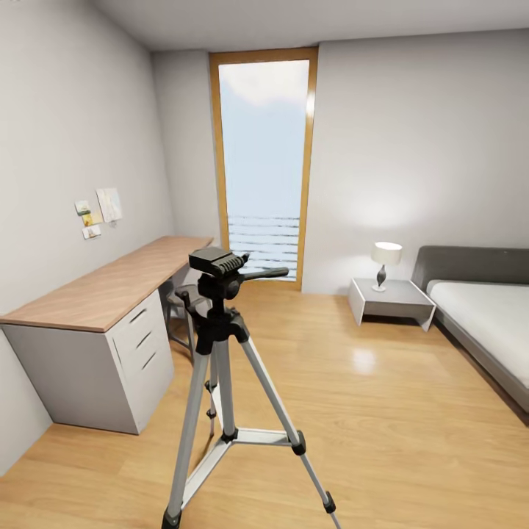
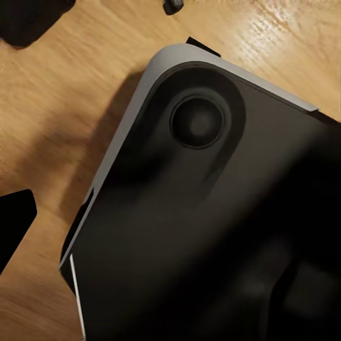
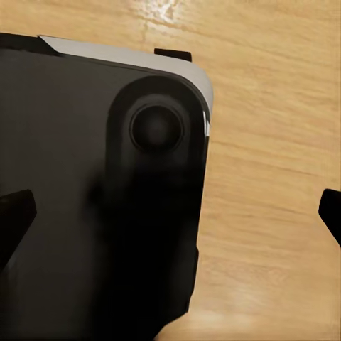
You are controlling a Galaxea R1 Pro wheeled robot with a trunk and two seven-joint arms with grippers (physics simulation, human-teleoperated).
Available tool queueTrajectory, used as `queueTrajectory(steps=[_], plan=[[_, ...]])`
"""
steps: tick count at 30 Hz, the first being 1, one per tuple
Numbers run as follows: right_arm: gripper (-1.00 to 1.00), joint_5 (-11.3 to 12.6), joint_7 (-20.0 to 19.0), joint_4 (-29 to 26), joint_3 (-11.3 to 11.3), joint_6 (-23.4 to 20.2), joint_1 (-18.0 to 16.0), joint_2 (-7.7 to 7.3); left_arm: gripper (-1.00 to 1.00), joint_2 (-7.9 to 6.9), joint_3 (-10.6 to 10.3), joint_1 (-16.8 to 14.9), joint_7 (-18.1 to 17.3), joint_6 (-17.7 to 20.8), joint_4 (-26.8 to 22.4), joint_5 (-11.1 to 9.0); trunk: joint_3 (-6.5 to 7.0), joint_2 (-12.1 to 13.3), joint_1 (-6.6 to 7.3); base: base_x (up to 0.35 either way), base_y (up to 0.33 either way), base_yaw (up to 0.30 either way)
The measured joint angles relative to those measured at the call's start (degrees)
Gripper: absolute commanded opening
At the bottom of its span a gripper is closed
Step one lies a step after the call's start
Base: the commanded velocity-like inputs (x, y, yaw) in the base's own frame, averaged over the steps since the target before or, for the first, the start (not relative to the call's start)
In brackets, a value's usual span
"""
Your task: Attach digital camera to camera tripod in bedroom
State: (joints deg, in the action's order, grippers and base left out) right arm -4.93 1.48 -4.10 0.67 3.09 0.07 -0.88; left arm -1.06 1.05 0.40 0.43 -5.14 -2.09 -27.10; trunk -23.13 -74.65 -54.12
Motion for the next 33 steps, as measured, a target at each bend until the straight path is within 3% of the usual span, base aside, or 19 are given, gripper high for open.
queueTrajectory(steps=[33], plan=[[1.0, 0.0, 0.0, 0.0, 0.0, 0.0, 0.0, 0.0, 1.0, 0.0, 0.0, 0.0, 0.0, 0.0, 0.0, 0.0, 5.76, 12.9, 7.04, 0.0, 0.0, 0.0]])
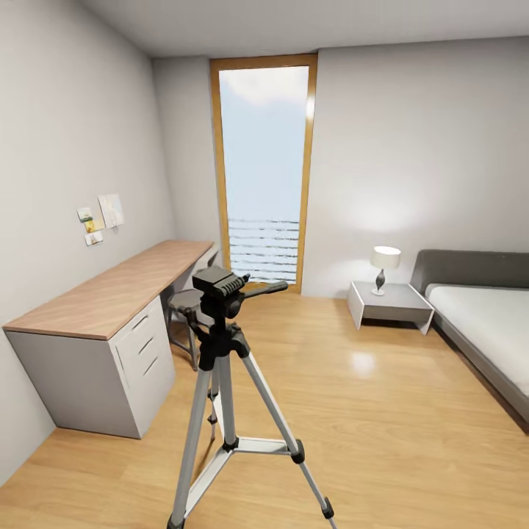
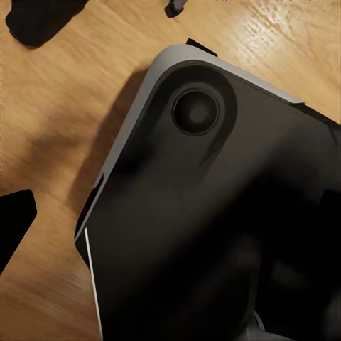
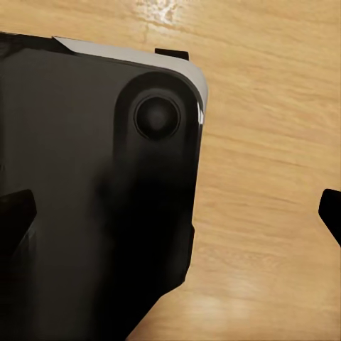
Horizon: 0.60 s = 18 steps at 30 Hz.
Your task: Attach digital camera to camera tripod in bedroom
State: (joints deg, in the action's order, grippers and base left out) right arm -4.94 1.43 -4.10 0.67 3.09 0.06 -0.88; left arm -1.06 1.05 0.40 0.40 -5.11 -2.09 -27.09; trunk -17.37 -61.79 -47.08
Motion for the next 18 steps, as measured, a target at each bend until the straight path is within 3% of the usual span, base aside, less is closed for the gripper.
queueTrajectory(steps=[18], plan=[[1.0, -0.1, 0.0, 0.0, 0.0, 0.0, 0.0, 0.0, 1.0, 0.0, 0.0, 0.0, 0.0, 0.0, 0.0, 0.0, 0.0, 0.0, 0.0, 0.0, 0.0, 0.0]])
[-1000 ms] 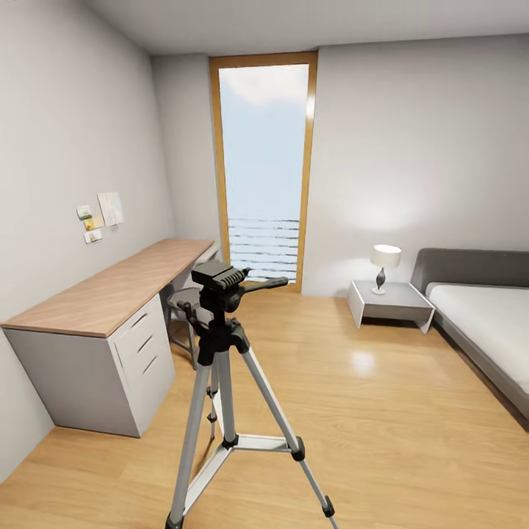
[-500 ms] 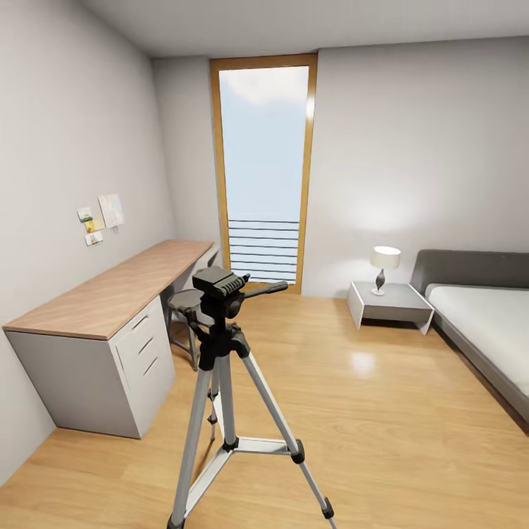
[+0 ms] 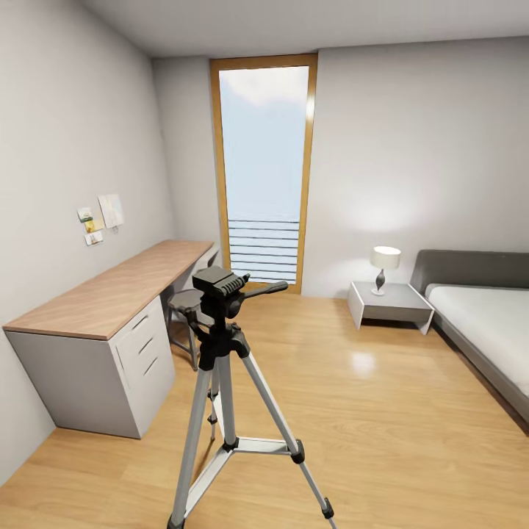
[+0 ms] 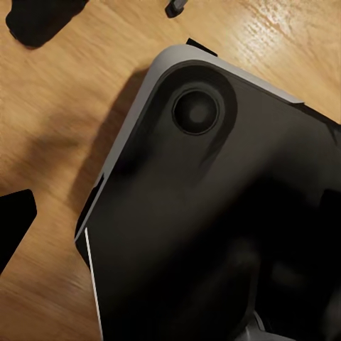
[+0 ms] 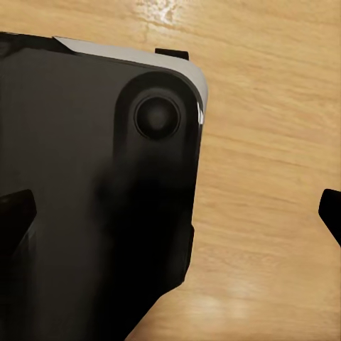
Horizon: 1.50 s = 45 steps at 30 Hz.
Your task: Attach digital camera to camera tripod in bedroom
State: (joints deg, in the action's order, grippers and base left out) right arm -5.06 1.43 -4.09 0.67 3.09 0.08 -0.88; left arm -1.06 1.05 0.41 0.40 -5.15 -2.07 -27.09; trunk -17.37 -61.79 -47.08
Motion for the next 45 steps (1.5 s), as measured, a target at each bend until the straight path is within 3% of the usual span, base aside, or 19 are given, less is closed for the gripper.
queueTrajectory(steps=[30, 45], plan=[[1.0, -0.3, 0.0, -0.1, 0.1, -0.1, 0.0, 0.09, 1.0, 0.0, 0.0, 0.0, 0.0, 0.0, 0.1, 0.0, 0.0, 0.0, 0.0, -0.037, 0.0, 0.0], [1.0, -0.3, -0.1, -0.1, 0.1, -0.1, 0.0, 0.01, 1.0, 0.1, -0.3, 0.0, 0.0, 0.0, 0.1, 0.2, 0.0, 0.0, -0.03, -0.283, 0.0, 0.0]])
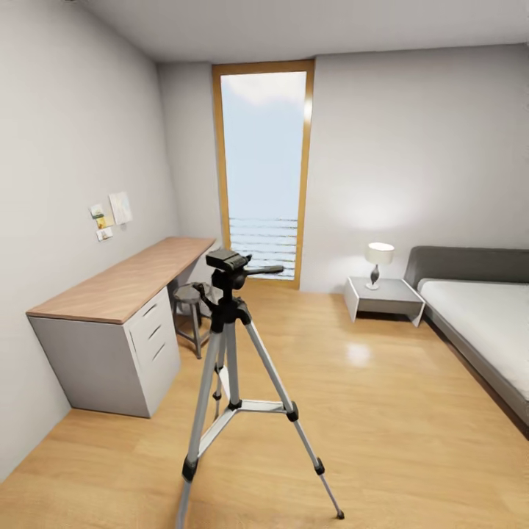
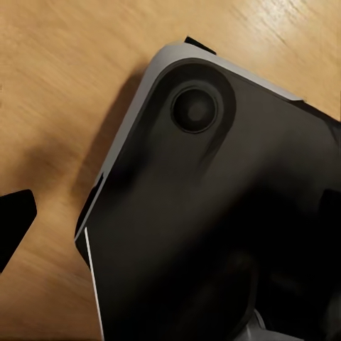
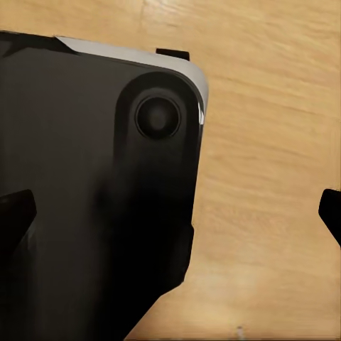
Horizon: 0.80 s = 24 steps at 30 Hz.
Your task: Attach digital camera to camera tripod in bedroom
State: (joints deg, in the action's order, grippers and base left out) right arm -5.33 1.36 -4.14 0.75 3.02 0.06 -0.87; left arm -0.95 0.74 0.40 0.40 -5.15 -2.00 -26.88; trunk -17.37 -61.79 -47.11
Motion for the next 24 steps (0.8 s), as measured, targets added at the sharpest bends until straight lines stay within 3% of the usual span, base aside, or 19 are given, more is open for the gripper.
queueTrajectory(steps=[17, 19, 21, 24], plan=[[1.0, 0.0, 0.3, 0.0, 0.1, -0.4, 0.0, -0.4, 1.0, 0.08, 0.2, 0.0, 0.1, 0.0, 0.0, -0.2, 0.0, 0.0, 0.03, -0.033, 0.0, 0.0], [1.0, -0.6, 0.4, 0.0, 0.3, -0.2, 0.0, -0.5, 1.0, 0.11, 0.2, 0.0, 0.1, 0.0, 0.0, -0.2, 0.0, 0.0, 0.03, 0.0, 0.0, 0.0], [1.0, -3.7, 0.4, -0.6, 1.1, -0.4, -0.1, -0.73, 1.0, 0.18, 0.0, 0.0, 0.1, -0.1, 0.0, 0.1, 0.0, 0.0, 0.03, 0.0, 0.0, 0.0], [1.0, -5.0, 0.6, -2.5, 1.2, -0.7, -0.3, -1.03, 1.0, 0.21, -0.1, 0.0, 0.1, -0.1, 0.0, 0.3, 0.01, 0.0, 0.03, 0.0, 0.0, 0.0]])
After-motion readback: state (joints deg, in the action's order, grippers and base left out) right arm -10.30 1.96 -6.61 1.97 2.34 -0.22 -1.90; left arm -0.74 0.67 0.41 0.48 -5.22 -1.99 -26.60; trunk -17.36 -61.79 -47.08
